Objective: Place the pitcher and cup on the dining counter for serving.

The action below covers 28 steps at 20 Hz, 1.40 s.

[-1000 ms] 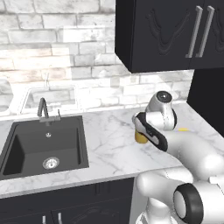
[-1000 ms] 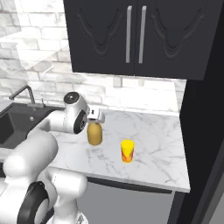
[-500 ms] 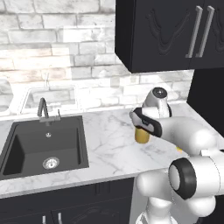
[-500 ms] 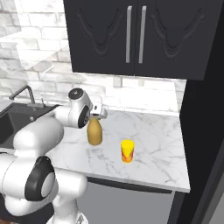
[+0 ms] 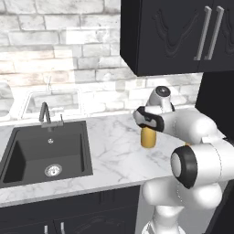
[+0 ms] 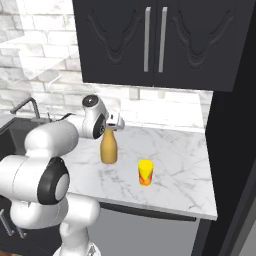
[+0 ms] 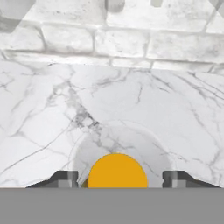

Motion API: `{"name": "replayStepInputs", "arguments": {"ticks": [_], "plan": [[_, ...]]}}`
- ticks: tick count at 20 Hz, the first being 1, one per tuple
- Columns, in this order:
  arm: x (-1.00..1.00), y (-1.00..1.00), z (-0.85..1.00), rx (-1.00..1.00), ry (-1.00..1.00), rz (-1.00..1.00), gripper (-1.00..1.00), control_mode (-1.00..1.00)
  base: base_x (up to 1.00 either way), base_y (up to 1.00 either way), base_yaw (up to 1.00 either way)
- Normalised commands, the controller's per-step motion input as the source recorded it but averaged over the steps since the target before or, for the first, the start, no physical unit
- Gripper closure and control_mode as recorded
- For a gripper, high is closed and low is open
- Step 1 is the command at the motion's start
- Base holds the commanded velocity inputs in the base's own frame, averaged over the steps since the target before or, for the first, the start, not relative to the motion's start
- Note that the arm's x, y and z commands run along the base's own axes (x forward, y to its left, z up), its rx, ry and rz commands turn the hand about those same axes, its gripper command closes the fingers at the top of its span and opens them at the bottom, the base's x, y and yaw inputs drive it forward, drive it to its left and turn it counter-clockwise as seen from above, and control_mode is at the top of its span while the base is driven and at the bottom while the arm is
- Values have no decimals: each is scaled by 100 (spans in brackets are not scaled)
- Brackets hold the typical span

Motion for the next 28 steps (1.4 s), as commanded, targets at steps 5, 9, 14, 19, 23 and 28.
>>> {"name": "replayStepInputs", "arguments": {"ticks": [5,9,14,19,23,28], "plan": [[1,0,-2,0,0,0,100,-100,0,0,0],[-14,0,35,0,-7,0,100,-100,0,0,0],[-39,0,80,0,-23,0,100,-100,0,0,0],[-40,0,80,0,-26,0,100,-100,0,0,0],[-44,0,71,0,-25,0,100,-100,0,0,0],[-72,5,53,0,-18,18,100,-100,0,0,0]]}}
